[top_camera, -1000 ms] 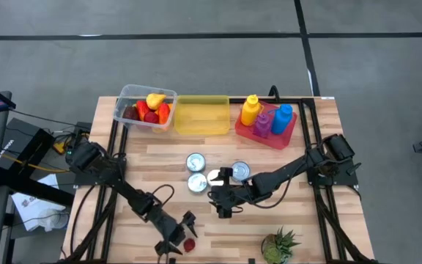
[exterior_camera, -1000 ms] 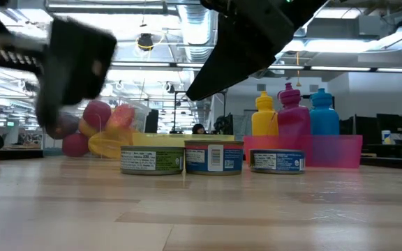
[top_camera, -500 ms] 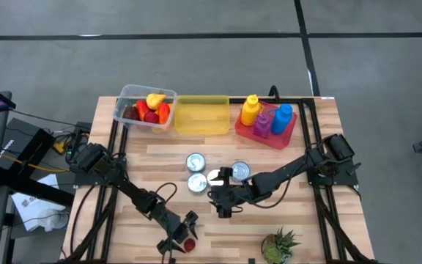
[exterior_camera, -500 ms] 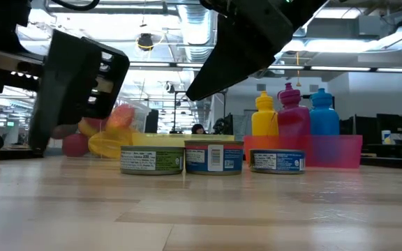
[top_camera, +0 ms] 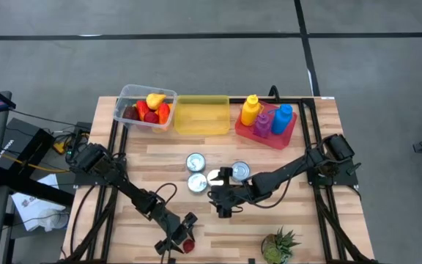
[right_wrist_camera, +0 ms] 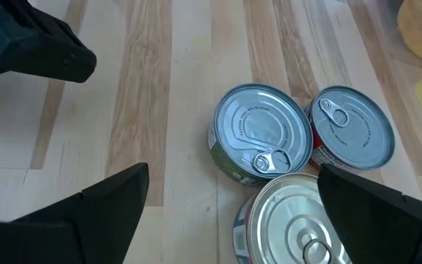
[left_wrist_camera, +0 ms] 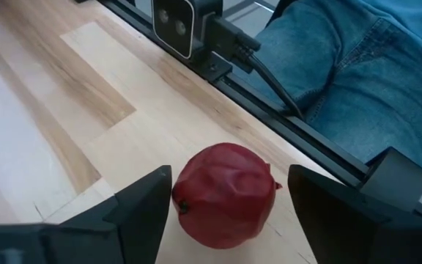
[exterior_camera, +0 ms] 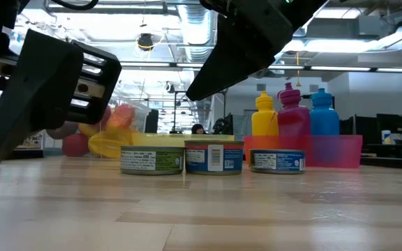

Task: Pick & Place Food Item
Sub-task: Put the red pomegranate into the transparent bin

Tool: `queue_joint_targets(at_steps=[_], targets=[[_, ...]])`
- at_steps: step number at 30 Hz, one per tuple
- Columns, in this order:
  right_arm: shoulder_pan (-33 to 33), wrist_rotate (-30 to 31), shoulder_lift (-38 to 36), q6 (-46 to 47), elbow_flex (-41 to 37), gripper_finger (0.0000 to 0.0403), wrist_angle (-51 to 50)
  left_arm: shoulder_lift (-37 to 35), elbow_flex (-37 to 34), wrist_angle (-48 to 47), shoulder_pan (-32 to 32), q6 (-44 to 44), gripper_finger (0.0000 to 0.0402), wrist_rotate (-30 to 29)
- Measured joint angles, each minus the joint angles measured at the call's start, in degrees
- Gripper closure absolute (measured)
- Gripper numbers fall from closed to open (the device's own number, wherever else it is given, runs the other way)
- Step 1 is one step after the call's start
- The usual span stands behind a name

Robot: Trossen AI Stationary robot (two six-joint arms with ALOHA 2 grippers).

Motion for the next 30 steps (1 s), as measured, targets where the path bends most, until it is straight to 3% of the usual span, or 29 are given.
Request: queue_joint_targets(at_steps=[6, 14, 24, 27, 30], targets=[[0.00, -0.02, 0.00, 0.00, 0.00, 0.0021, 0.00, 1.36, 0.00, 1.27, 0.00, 0.00, 0.0144, 0.03], [0.00, 0.00, 0.00, 0.00, 0.00, 0.0021, -0.02, 4.83, 0.02, 7.58, 0.82, -0.38, 0.0202, 3.84], [0.02, -0.02, 0.00, 0.42, 0.00, 0.0021, 0.04, -2.37, -0.46, 2.81, 0.83, 2.18, 0.0226, 0.15], [0.04, 0.00, 0.00, 0.42, 0.01, 0.0021, 0.95, -5.95, -3.76, 7.03, 0.83, 2.63, 0.0226, -0.64], [0.04, -0.02, 0.00, 0.39, 0.00, 0.0021, 3.06, -8.64, -9.67, 19.19, 0.85, 0.58, 0.0227, -1.56]])
